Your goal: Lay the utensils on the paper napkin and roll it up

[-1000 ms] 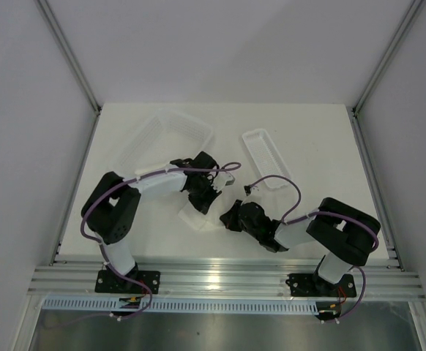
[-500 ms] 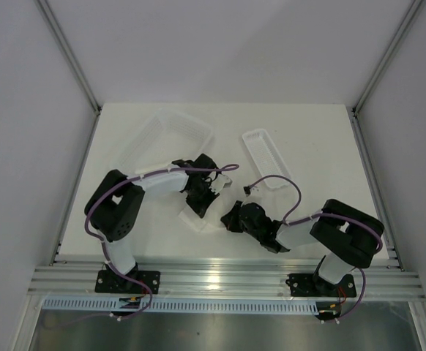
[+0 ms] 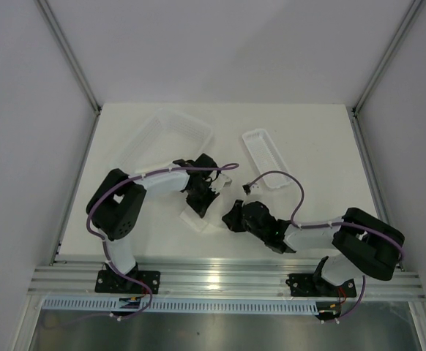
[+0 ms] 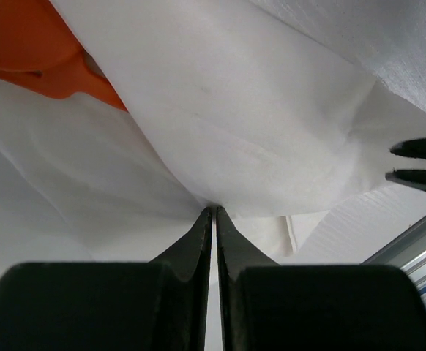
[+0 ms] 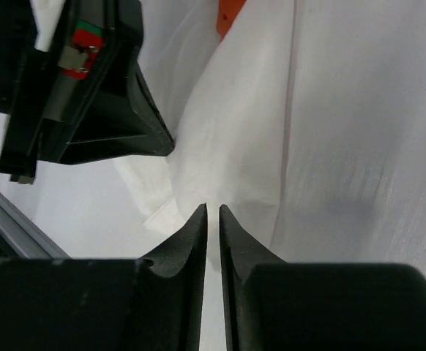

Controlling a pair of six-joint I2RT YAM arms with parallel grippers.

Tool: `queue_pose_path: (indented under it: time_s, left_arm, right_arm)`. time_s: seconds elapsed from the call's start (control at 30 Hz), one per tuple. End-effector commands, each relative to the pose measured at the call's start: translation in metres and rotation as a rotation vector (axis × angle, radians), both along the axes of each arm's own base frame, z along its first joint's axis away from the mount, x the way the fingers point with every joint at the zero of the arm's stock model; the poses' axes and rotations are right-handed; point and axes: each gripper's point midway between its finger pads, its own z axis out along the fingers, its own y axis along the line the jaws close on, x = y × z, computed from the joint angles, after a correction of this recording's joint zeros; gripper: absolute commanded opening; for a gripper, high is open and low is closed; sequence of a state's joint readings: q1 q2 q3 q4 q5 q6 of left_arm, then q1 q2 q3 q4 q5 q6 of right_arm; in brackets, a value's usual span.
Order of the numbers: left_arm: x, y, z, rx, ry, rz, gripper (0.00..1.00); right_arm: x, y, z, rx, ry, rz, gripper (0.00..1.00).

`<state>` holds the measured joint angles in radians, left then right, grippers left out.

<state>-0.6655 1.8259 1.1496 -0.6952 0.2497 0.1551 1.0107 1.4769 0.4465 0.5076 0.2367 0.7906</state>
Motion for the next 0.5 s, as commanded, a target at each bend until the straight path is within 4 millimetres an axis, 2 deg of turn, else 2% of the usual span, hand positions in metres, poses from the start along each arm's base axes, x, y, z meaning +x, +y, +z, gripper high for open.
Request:
queue_pose_path:
  time_s: [0.0,0.1,0.2,0.27,0.33,0.47]
  left_arm:
    - [0.012,-0.01,0.0,-0.023,-0.041,0.017,0.07]
    - [0.01,-0.007,-0.003,-0.015,-0.055,0.01,0.07]
    - [0.012,-0.005,-0.005,-0.006,-0.073,0.009,0.07]
    - [0.012,-0.005,-0.006,-0.003,-0.073,0.012,0.07]
    - [0.011,-0.004,-0.009,0.001,-0.063,0.015,0.07]
    - [0.011,-0.006,-0.008,-0.011,-0.061,0.019,0.07]
  right_arm:
    - [-0.002,0.001,0.013,-0.004,-0.047,0.03,0.14]
    - [-0.01,0.003,0.019,0.041,-0.057,0.067,0.07]
    - [-0.019,0.003,0.015,0.072,-0.054,0.105,0.0]
    - [-0.02,0.006,0.005,0.049,-0.035,0.121,0.0]
    - [-0.023,0.012,0.003,0.066,-0.022,0.145,0.0]
    - [-0.025,0.0,-0.015,0.084,0.028,0.083,0.0]
